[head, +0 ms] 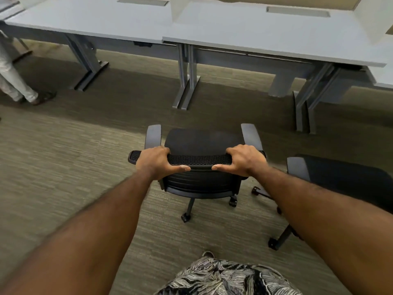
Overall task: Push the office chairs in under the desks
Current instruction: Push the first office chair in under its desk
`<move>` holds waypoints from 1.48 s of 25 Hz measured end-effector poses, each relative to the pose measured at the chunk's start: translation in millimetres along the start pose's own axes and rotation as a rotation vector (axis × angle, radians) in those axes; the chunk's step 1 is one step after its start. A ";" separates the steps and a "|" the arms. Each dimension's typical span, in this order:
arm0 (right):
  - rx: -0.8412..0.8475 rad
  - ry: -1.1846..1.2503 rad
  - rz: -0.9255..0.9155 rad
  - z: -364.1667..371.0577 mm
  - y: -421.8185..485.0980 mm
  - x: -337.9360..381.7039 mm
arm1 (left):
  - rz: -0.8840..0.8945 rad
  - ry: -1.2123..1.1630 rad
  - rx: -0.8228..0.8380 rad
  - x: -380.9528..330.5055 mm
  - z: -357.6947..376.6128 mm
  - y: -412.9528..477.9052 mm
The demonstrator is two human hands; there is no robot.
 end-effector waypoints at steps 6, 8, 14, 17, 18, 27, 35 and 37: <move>0.064 0.003 -0.098 -2.9 31.9 -11.3 | -0.089 -0.026 -0.035 -2.2 -6.6 12.0; 0.078 0.003 -0.132 -4.6 43.8 -6.4 | -0.111 -0.041 -0.051 2.9 -8.0 14.1; 0.149 -0.013 -0.155 -11.6 102.8 7.9 | -0.178 -0.016 -0.008 45.5 -18.5 45.8; 0.215 0.006 -0.178 -7.5 155.8 25.1 | -0.203 -0.040 0.005 81.3 -16.8 75.2; 0.205 0.011 -0.180 -9.3 161.8 22.3 | -0.174 -0.037 0.001 79.4 -22.0 80.8; 0.161 -0.011 -0.152 -26.1 266.8 53.0 | -0.140 -0.038 0.029 156.6 -56.8 154.6; 0.139 -0.022 -0.159 -52.8 384.8 92.8 | -0.149 -0.057 0.003 250.4 -87.5 235.0; 0.125 -0.022 -0.179 -58.1 416.1 101.8 | -0.154 -0.055 -0.006 272.3 -94.5 254.5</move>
Point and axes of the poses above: each hand's wrist, its own y-axis towards the middle knuckle, its own z-axis out of the palm, x = y × z, the point moved 10 cm from there along y, towards the middle knuckle, and after that the axes turned 7 degrees about -y, right-handed, at the moved point
